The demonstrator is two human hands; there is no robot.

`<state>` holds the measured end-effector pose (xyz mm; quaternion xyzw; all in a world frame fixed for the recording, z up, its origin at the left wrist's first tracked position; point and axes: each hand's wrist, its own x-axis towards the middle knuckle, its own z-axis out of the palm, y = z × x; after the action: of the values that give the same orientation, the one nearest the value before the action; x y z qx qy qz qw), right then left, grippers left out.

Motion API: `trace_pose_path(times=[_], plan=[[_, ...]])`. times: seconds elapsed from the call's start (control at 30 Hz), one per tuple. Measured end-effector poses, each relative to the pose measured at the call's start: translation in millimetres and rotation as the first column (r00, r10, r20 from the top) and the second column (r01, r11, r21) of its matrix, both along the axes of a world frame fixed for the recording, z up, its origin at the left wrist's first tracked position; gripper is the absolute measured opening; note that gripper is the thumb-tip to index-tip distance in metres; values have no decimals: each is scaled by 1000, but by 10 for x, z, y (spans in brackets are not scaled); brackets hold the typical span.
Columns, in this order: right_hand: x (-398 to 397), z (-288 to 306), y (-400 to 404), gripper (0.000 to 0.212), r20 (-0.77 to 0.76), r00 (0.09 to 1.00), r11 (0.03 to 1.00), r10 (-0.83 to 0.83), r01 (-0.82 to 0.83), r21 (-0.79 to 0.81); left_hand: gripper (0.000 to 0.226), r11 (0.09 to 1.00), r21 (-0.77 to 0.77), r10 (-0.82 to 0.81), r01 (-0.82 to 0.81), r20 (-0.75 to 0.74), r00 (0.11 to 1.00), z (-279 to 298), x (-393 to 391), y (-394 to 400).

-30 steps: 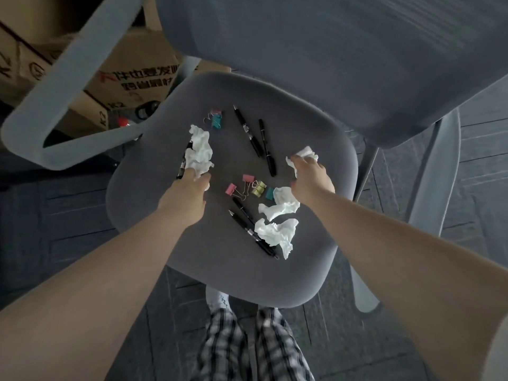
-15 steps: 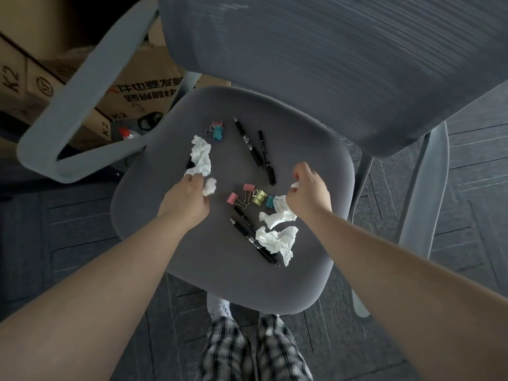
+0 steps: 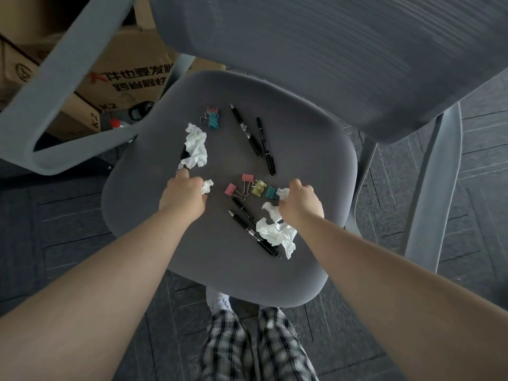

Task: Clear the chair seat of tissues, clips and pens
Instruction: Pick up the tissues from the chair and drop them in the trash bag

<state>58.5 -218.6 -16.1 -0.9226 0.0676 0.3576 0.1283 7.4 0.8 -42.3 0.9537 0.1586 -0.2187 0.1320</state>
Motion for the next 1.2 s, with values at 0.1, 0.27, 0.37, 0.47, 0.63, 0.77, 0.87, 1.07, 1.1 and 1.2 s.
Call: trace_pose_path(times=[0.1, 0.27, 0.37, 0.47, 0.63, 0.77, 0.87, 1.07, 1.1, 1.2], plan=[[23, -10, -24, 26, 57, 998, 999, -3, 0, 43, 14, 1000, -30, 2, -1, 45, 999, 9, -14, -4], [29, 98, 11, 24, 131, 991, 987, 33, -53, 151, 16, 1000, 19, -24, 21, 171, 985, 215, 108, 33], [-21, 157, 35, 61, -11, 958, 938, 287, -279, 205, 18, 998, 62, -23, 10, 204, 979, 341, 313, 98], [-58, 187, 27, 78, -125, 851, 856, 511, -489, 170, 24, 996, 80, -45, 28, 216, 975, 372, 478, 138], [-81, 114, -37, 42, -239, 658, 679, 714, -734, 8, 28, 987, 82, -139, 137, 31, 990, 77, 651, 222], [-82, -15, -91, 21, -211, 724, 746, 656, -665, 37, 15, 982, 43, -183, 183, -4, 983, -68, 716, 255], [-75, -30, -74, 23, -197, 742, 761, 641, -647, 40, 18, 992, -16, -128, 128, -4, 992, -75, 770, 210], [21, 132, -3, 19, 25, 945, 931, 326, -325, 164, 17, 980, 55, -199, 194, 110, 974, 153, 623, 121], [50, 165, 13, 27, 40, 949, 933, 313, -315, 172, 16, 982, 39, -189, 185, 132, 973, 202, 594, 102], [113, 287, 96, 31, 81, 947, 930, 312, -322, 177, 20, 986, 18, -169, 168, 155, 973, 321, 481, 79]])
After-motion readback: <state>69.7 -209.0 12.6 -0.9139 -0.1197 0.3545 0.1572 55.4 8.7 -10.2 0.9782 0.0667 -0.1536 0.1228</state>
